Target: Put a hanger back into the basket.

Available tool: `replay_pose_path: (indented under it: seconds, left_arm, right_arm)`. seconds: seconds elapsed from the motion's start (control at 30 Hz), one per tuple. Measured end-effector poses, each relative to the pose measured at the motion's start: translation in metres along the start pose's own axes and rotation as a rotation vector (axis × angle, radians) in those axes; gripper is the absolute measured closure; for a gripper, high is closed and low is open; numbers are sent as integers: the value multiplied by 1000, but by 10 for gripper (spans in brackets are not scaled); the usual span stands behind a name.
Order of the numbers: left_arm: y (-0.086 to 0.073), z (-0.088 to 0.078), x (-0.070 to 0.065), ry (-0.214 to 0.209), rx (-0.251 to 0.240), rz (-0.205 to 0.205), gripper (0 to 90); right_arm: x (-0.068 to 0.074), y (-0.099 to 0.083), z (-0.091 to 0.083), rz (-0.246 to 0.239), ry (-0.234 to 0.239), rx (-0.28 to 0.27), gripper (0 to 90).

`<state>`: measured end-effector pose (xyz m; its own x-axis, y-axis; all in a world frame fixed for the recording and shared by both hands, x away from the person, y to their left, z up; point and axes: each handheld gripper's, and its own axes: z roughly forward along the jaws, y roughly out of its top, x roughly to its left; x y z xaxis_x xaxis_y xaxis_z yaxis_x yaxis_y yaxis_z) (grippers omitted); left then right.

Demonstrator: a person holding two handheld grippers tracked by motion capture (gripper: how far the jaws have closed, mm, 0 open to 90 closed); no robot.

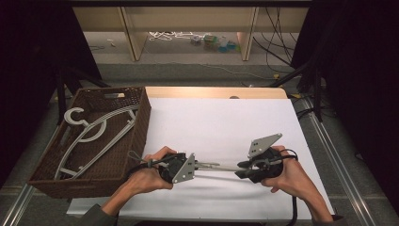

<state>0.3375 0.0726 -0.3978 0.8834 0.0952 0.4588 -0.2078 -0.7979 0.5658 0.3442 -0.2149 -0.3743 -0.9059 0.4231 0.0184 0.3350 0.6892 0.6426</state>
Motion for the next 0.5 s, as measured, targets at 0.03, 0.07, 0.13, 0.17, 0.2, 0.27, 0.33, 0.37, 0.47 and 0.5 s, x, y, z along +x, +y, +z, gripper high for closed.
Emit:
replay_pose_path:
  seconds: [0.03,0.07,0.13,0.17,0.2,0.27,0.33,0.37,0.47,0.5]
  left_arm:
    - [0,0,0,0,0,0,793]
    - [1,-2,3,-5,-21,-65,794]
    - [2,-5,7,-13,-36,-135,795]
    - [2,-5,7,-13,-36,-135,795]
    - [1,-7,9,-10,-34,-152,795]
    - [-5,-13,18,-16,-48,-264,795]
    - [-10,-15,23,-15,-53,-320,795]
    - [-12,-17,25,-14,-59,-346,795]
    - [-20,-19,32,-23,-79,-427,795]
    - [-21,-19,33,-22,-86,-447,795]
  right_arm:
    - [0,2,-3,17,-15,-18,556]
    - [0,4,-6,12,-43,-32,506]
    - [2,8,-12,39,-105,-65,422]
    - [3,11,-15,43,-115,-94,394]
    - [3,11,-15,43,-115,-94,394]
    - [4,17,-26,71,-170,-192,344]
    - [4,20,-30,84,-209,-255,305]
    - [4,21,-33,91,-232,-298,304]
    - [4,21,-36,117,-271,-359,265]
    - [4,21,-37,121,-286,-365,268]
